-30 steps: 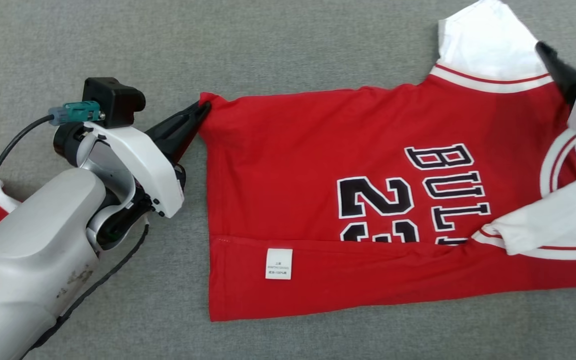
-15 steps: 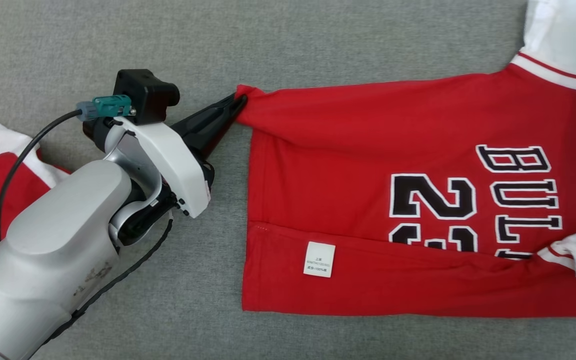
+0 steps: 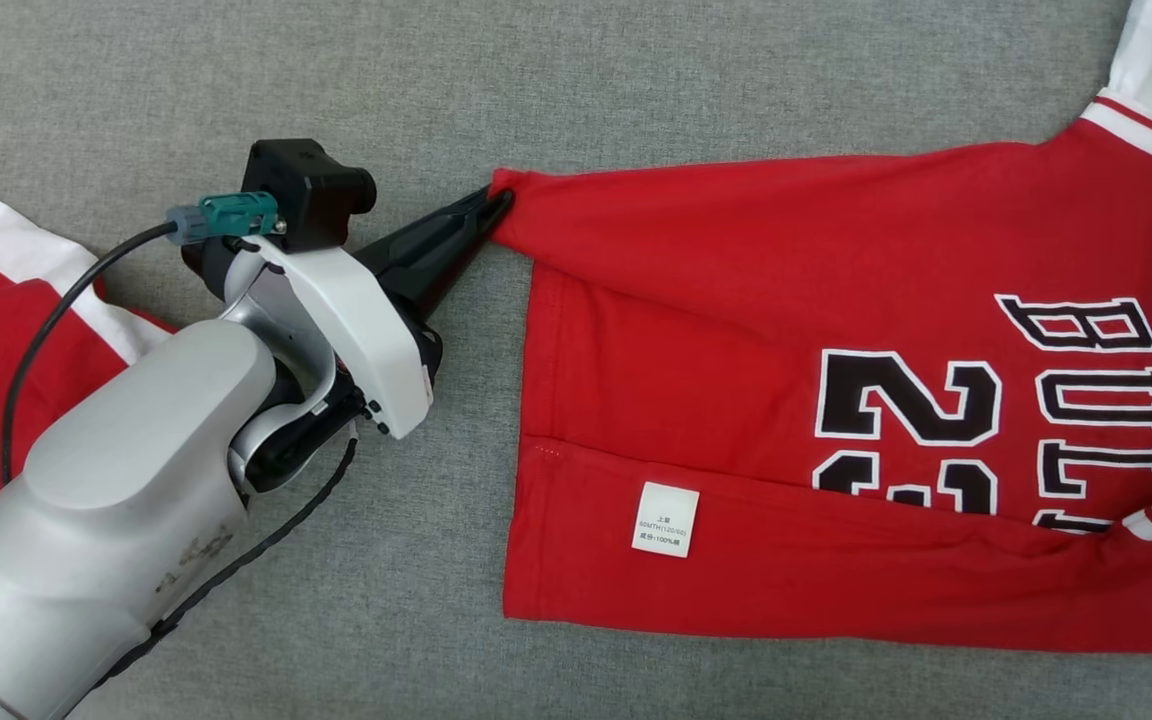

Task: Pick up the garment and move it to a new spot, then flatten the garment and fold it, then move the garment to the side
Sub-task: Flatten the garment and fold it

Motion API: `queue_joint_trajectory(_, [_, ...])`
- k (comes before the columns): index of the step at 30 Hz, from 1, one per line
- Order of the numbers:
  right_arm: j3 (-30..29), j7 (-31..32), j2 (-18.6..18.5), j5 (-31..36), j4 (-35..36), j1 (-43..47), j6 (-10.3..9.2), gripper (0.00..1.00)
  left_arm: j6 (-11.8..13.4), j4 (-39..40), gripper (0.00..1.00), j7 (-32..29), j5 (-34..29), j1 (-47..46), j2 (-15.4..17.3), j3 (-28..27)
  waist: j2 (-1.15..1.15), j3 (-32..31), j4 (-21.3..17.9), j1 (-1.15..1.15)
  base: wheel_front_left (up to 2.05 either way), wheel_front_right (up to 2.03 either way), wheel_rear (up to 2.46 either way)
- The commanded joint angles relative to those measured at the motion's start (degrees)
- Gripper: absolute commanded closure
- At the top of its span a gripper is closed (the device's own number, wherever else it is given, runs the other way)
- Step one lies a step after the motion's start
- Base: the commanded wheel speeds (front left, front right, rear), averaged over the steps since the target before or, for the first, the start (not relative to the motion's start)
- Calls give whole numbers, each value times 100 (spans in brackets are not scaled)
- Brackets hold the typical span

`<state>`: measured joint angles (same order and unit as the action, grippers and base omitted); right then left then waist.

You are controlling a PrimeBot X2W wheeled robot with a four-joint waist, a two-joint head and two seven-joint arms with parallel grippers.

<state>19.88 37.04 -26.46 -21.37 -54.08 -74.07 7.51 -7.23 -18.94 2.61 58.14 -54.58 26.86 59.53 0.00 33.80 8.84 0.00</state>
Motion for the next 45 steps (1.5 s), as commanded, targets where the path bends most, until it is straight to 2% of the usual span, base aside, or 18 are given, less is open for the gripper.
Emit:
queue_joint_trajectory(1, [56, -160, -62, -84, 67, -82, -4, 100, 14, -39, 100, 53, -11, -109, 36, -37, 0, -11, -20, 0, 0, 0, 0])
queue_joint_trajectory(11, [55, -1449, -259, -637, 184, -207, -4, 100, -4, -495, 100, 524, -209, -513, -145, -161, 0, -69, -242, 0, 0, 0, 0])
queue_joint_trajectory(18, [3, -2035, -299, -1487, 516, 152, -4, 100, -23, -739, 100, 996, -406, -708, -227, -153, 0, -222, -415, 0, 0, 0, 0])
queue_joint_trajectory(25, [164, -2368, -787, -2285, 1354, 1055, -4, 100, -15, -463, 100, 1214, -518, -170, -48, -138, 0, -545, -440, 0, 0, 0, 0])
queue_joint_trajectory(32, [-22, -2680, -1262, -2950, 2317, 2172, -4, 100, 151, 128, 100, 1261, -719, 534, 162, -371, 0, -766, -476, 0, 0, 0, 0])
queue_joint_trajectory(39, [-346, -2828, -1586, -3181, 3005, 3249, -4, 100, 283, 690, 100, 1261, -970, 1182, 297, -591, 0, -856, -560, 0, 0, 0, 0])
queue_joint_trajectory(45, [-792, -2825, -1607, -3172, 3413, 4207, -4, 100, 411, 997, 100, 1263, -1282, 1630, 438, -508, 0, -885, -657, 0, 0, 0, 0])
